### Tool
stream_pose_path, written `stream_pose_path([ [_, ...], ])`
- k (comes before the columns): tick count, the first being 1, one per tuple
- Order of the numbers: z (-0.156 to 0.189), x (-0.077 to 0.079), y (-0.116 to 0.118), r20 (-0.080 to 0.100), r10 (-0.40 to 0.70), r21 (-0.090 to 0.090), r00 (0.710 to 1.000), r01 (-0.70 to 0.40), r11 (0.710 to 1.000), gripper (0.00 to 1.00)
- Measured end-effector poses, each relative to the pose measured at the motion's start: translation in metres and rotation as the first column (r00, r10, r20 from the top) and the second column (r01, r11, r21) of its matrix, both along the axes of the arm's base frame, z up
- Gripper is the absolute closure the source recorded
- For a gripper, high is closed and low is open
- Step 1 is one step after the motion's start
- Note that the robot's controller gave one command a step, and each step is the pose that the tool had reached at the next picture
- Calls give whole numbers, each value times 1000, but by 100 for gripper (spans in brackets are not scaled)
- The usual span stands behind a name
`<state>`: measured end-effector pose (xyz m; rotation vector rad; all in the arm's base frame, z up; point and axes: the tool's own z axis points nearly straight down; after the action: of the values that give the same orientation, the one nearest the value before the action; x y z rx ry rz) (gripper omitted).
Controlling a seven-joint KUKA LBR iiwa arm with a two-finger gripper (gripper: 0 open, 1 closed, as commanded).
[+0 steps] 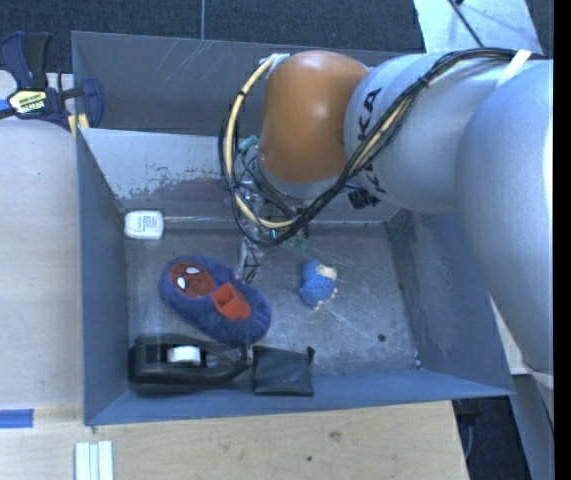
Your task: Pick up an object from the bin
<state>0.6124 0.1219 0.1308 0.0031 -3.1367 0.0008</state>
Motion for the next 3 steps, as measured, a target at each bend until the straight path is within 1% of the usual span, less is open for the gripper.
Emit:
stream_pose_path([
  [1, -55, -56, 65, 5, -78, 2, 997, 78, 997, 0],
  [2, -60, -50, 89, 11, -13, 1, 1000, 13, 1000, 0],
  [3, -58, -49, 89, 16, -16, 4, 1000, 16, 1000, 100],
])
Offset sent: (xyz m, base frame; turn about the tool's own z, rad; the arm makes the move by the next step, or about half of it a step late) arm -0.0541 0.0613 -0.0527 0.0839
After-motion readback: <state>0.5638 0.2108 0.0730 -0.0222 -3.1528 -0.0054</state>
